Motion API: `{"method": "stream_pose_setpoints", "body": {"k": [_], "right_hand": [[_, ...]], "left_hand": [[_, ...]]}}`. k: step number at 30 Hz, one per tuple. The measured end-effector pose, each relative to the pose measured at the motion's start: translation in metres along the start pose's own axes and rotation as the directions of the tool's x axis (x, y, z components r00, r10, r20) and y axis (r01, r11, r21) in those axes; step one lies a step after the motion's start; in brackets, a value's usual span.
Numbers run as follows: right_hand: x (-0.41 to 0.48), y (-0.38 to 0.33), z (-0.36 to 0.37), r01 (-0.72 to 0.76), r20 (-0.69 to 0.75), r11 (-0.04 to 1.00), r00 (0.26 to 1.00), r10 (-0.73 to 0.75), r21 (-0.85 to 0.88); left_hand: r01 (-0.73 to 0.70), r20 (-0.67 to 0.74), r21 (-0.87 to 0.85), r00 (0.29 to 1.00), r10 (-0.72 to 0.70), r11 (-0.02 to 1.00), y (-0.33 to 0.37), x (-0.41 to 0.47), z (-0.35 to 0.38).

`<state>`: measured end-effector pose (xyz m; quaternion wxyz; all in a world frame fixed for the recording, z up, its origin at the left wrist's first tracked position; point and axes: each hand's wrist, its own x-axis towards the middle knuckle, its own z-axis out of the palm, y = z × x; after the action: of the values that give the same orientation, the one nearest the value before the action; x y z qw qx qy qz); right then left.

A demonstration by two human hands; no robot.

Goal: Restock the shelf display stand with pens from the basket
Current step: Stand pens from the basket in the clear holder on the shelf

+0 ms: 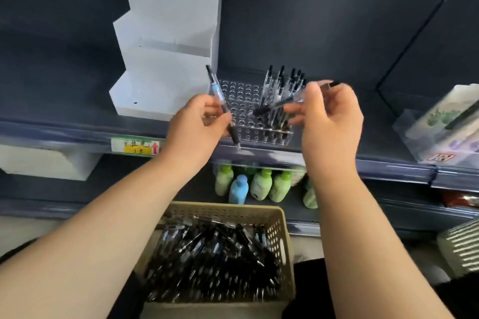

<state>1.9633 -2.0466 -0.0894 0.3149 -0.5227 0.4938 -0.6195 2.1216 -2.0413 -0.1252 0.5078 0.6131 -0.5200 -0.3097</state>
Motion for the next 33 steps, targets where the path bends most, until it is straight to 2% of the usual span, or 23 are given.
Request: {"method": "stream_pose_setpoints", "body": {"k": [5,8,10,13,20,28,33], "right_hand": [[0.058,-0.010,0.012,0.247,0.072,0.929,0.969,-0.236,-0.276],[0.069,0.004,0.014,0.314,0.168,0.807,0.949,-0.265,-0.500],[0.069,0.017,0.015,0.323,0.201,0.751,0.946,-0.253,-0.576],[0.071,0.028,0.018,0.361,0.229,0.692,0.932,-0.280,-0.625],[0.084,0.031,0.027,0.388,0.271,0.646,0.922,-0.277,-0.658],[0.080,0.032,0.034,0.448,0.307,0.582,0.893,-0.330,-0.678],[0.087,0.051,0.034,0.515,0.370,0.451,0.851,-0.372,-0.729]], "left_hand": [[-0.168,-0.026,-0.035,0.986,0.167,0.985,0.012,0.040,0.018],[-0.223,-0.015,0.046,0.974,0.224,0.974,0.011,0.054,0.027],[-0.232,-0.020,0.069,0.972,0.234,0.970,0.007,0.061,0.028],[-0.199,-0.038,0.058,0.979,0.202,0.978,-0.001,0.066,0.026],[-0.194,-0.017,0.020,0.981,0.194,0.981,-0.007,0.073,0.032],[-0.246,0.044,0.049,0.969,0.244,0.968,-0.011,0.067,0.048],[-0.265,0.069,0.087,0.963,0.260,0.960,-0.017,0.069,0.057]]}}
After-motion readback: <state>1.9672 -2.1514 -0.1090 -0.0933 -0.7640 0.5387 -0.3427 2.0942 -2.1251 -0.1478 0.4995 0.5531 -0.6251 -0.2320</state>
